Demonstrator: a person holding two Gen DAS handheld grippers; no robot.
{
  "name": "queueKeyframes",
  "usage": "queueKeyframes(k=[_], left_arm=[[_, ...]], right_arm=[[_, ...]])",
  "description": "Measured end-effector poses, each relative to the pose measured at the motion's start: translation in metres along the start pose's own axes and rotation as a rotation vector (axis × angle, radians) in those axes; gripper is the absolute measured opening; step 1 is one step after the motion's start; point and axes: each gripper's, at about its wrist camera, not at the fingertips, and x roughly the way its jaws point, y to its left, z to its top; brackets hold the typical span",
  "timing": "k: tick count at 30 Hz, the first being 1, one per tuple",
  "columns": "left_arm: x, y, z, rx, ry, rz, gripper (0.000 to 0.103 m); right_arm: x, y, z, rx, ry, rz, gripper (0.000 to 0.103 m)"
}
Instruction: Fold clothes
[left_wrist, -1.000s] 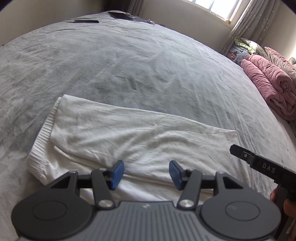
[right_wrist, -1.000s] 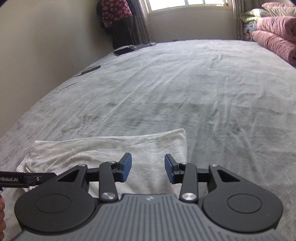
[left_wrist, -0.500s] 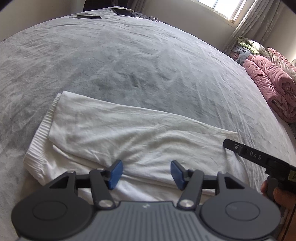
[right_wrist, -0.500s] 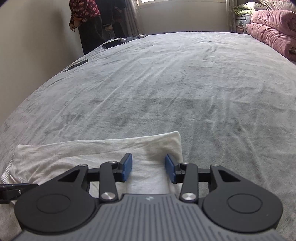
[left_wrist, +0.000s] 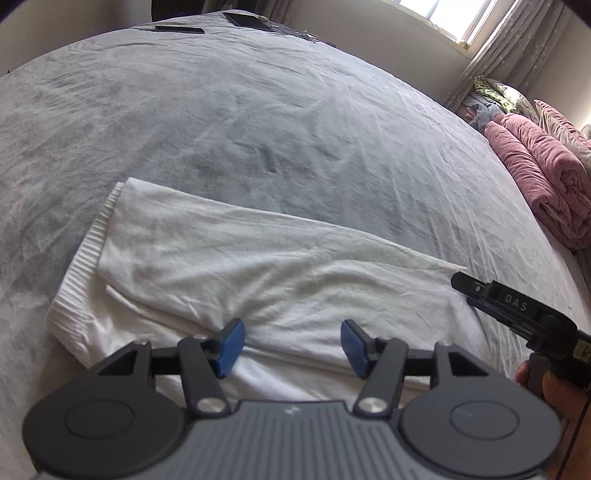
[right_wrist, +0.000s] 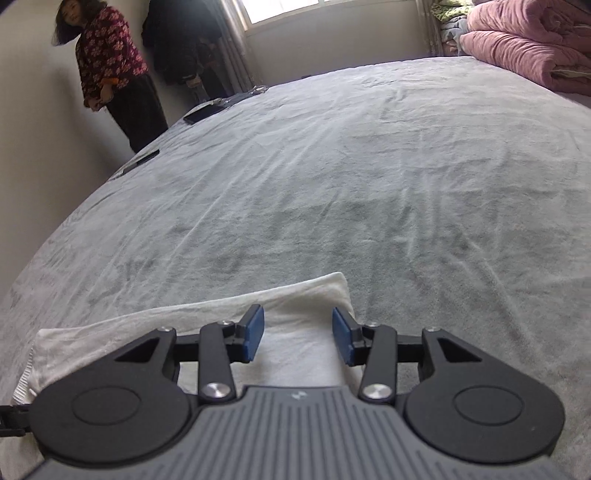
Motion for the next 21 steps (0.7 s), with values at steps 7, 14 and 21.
queueKeyframes(k=[7,14,21], left_arm=[[-0.001,0.002,0.000,-0.009,0.002,-0.004,0.059],[-0.002,0.004,-0.001,-0.009,0.000,-0.005,0.059],[-0.005,0.006,-0.002,-0.006,-0.009,-0.008,0.060]], right_arm=[[-0.028,-0.004,-0.025,0.049,-0.030,0.045,0.046],[-0.055,-0.010,-0.053,0.043,-0.021,0.080,0.047],[-0.075,-0.002,-0.069,-0.032,-0.045,0.064,0.047]])
